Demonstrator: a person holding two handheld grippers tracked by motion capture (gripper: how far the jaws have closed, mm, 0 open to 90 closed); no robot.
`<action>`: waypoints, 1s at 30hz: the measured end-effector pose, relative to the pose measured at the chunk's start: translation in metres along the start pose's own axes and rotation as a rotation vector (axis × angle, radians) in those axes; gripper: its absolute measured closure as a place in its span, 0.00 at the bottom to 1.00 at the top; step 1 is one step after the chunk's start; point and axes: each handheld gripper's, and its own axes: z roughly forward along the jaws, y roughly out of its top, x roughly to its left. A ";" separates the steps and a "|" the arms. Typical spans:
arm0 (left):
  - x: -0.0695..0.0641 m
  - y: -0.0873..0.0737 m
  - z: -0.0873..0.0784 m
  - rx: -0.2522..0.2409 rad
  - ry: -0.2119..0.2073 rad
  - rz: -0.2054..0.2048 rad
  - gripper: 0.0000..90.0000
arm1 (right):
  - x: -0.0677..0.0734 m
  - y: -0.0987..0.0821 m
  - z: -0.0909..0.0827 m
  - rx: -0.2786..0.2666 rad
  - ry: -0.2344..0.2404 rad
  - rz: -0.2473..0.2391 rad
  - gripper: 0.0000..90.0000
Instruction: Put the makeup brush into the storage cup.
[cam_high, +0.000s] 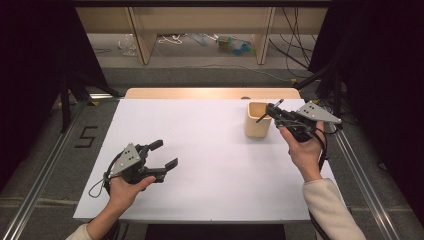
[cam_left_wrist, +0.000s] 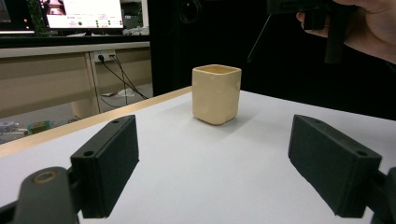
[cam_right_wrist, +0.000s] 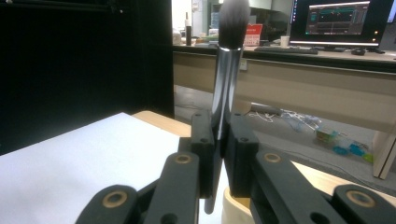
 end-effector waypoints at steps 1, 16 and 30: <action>0.000 0.000 0.000 0.000 -0.001 0.000 0.18 | 0.000 0.000 0.000 0.001 0.001 -0.001 0.93; 0.000 0.000 0.000 0.000 0.000 0.000 0.18 | -0.006 0.001 0.003 0.010 -0.018 0.006 0.93; 0.000 0.000 0.000 0.000 0.000 0.000 0.18 | -0.011 0.001 0.009 0.003 -0.040 0.004 0.93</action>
